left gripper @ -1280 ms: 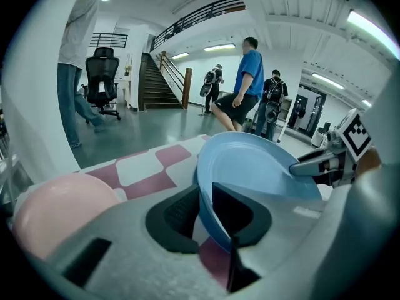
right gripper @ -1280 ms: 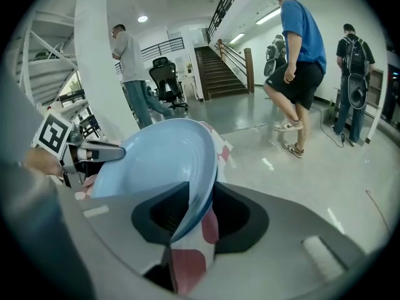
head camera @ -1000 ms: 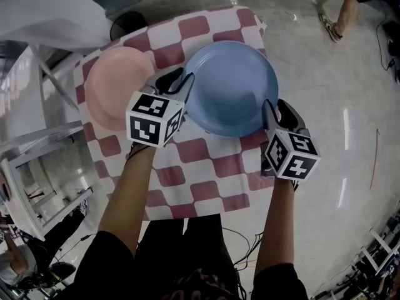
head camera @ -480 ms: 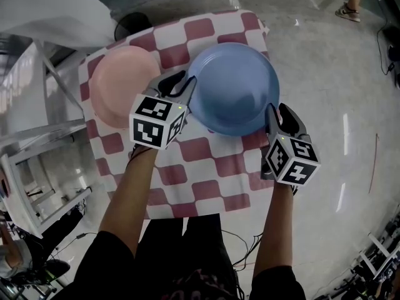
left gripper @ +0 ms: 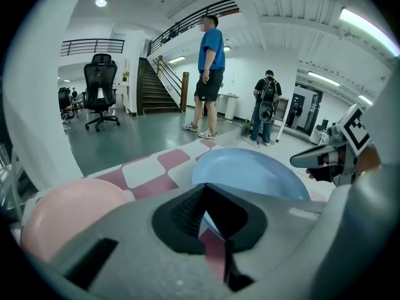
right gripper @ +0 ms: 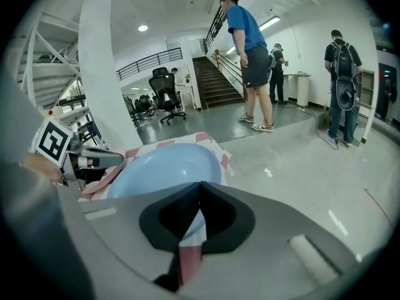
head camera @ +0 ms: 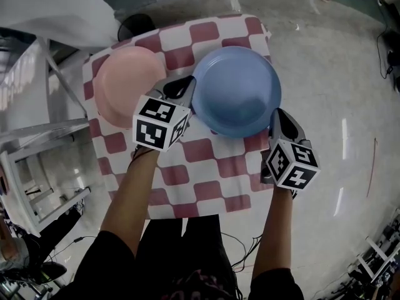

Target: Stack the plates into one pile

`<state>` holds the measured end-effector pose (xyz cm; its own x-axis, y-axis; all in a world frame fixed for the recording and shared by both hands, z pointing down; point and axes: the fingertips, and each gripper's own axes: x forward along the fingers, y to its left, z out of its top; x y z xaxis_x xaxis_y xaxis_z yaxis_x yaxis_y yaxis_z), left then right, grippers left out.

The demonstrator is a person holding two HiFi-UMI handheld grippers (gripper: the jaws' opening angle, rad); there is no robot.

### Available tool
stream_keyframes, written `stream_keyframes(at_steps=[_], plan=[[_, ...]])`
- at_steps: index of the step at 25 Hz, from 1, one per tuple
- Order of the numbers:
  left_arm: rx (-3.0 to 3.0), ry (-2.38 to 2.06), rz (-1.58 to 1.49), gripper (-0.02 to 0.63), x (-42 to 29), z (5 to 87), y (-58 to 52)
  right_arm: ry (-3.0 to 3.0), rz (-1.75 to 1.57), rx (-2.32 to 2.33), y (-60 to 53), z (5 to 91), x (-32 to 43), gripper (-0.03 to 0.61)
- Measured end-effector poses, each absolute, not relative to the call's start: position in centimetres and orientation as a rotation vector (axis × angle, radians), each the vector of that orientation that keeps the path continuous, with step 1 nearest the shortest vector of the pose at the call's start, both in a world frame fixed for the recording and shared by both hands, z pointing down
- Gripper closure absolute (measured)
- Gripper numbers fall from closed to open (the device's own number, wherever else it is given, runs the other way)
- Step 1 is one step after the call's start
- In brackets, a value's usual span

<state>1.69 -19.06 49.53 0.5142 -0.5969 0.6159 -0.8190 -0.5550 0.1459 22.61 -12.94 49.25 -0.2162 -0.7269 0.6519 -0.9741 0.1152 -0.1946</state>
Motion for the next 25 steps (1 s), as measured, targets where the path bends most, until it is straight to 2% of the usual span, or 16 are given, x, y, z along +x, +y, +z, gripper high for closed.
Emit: stream_keyframes(at_steps=[11, 25], plan=[[2.303, -1.223, 0.695, 0.617, -1.8, 49.1, -19.0, -2.099, 0.859, 1.564, -14.1, 48.6, 18.0, 0.580], [2.191, -1.365, 0.667, 0.617, -11.6, 49.1, -17.3, -2.192, 0.859, 1.377, -14.9, 48.8, 8.1, 0.578]])
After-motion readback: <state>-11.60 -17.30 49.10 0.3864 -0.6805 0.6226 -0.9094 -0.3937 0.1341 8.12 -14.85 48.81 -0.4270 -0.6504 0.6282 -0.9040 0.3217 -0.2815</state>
